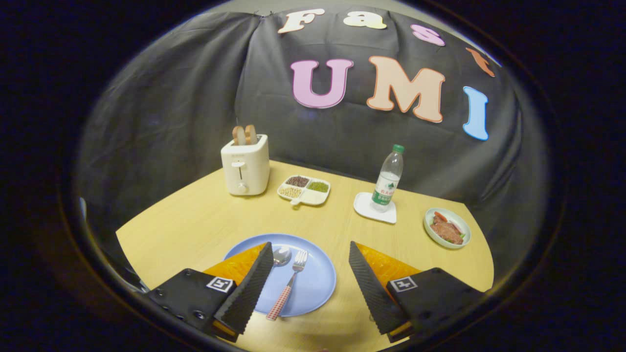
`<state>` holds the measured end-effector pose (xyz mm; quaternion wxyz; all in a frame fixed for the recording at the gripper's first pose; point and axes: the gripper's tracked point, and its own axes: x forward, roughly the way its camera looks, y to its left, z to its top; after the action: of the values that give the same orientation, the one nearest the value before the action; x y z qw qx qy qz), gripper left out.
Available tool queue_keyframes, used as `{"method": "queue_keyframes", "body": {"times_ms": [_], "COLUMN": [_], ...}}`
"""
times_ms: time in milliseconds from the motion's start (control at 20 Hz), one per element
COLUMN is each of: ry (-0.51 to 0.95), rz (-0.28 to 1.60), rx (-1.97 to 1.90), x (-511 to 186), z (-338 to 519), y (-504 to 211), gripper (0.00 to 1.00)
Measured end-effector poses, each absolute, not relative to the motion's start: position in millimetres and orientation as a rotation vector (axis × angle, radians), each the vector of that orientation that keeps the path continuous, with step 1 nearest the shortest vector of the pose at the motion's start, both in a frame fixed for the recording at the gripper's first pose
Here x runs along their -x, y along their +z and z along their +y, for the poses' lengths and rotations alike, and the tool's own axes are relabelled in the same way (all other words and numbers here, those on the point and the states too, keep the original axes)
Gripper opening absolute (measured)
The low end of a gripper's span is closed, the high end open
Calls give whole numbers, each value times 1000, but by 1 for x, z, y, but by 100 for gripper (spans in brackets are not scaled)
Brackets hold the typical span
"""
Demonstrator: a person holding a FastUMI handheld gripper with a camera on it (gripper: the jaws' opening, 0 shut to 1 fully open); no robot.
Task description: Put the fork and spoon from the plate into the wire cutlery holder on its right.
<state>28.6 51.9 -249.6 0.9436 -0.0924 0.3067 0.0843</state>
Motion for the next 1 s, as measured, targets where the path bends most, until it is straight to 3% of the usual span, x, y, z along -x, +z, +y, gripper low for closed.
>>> {"method": "queue_keyframes", "body": {"times_ms": [550, 900, 1000], "ry": [218, 259, 259], "rz": [858, 989, 1009], "rx": [298, 281, 268], "x": [0, 21, 23], "z": [57, 64, 65], "y": [-332, -359, -361], "gripper": [99, 90, 78]}}
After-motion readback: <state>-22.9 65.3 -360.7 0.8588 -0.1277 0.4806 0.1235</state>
